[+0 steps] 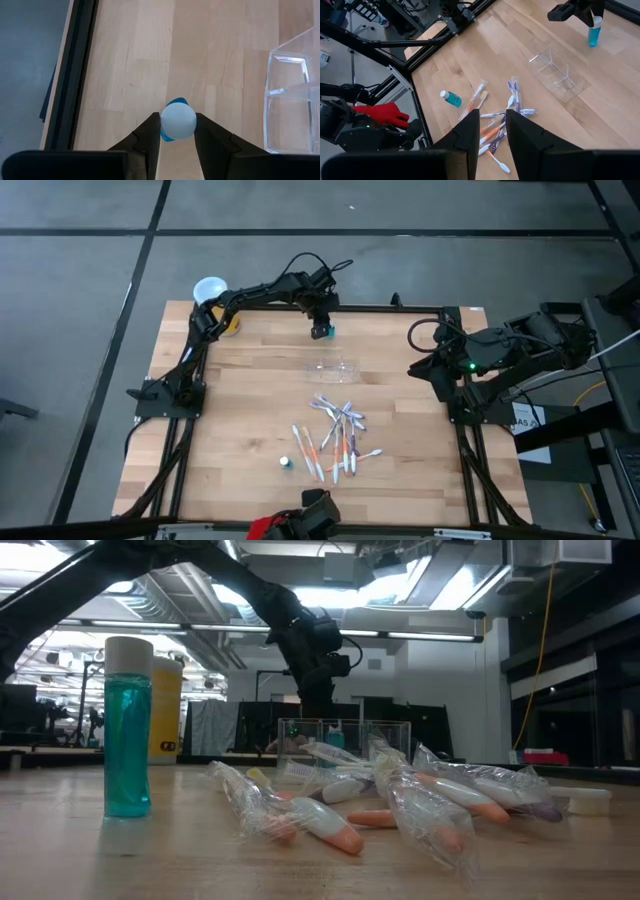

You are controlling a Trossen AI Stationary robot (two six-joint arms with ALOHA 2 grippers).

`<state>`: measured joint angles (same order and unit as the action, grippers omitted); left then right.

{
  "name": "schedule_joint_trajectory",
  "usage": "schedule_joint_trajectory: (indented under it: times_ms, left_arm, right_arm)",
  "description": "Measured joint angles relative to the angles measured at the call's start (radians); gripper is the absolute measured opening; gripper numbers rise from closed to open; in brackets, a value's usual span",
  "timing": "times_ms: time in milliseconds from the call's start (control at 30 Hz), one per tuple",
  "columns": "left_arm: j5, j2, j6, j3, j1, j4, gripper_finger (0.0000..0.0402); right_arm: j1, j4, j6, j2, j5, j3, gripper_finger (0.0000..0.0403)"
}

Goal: Pick & Place toothbrushing station
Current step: Put the mouthwash into the transparent organizer

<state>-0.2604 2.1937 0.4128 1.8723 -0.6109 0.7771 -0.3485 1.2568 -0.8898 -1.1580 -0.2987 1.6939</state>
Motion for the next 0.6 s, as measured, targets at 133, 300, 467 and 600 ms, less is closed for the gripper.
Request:
schedule_joint_trajectory:
  times_ms: [133,300,467,600]
  left_arm:
    - [0.005,0.0,-0.011,0.014,0.0,0.0,0.0101]
    - [0.007,0.0,-0.025,0.042,0.0,0.006,0.0101]
    - [0.006,0.0,-0.026,0.068,0.002,0.058,0.0101]
    - [0.008,-0.001,-0.026,0.084,0.007,0.103,0.01]
  right_arm:
    - [0.0,0.0,0.0,0.0,-0.006,0.0,0.0098]
    - [0.0,0.0,0.0,0.0,-0.008,0.0,0.0098]
    - [0.0,0.0,-0.001,0.0,-0.008,0.0,0.0098]
    - [0.0,0.0,-0.002,0.0,-0.008,0.0,0.0098]
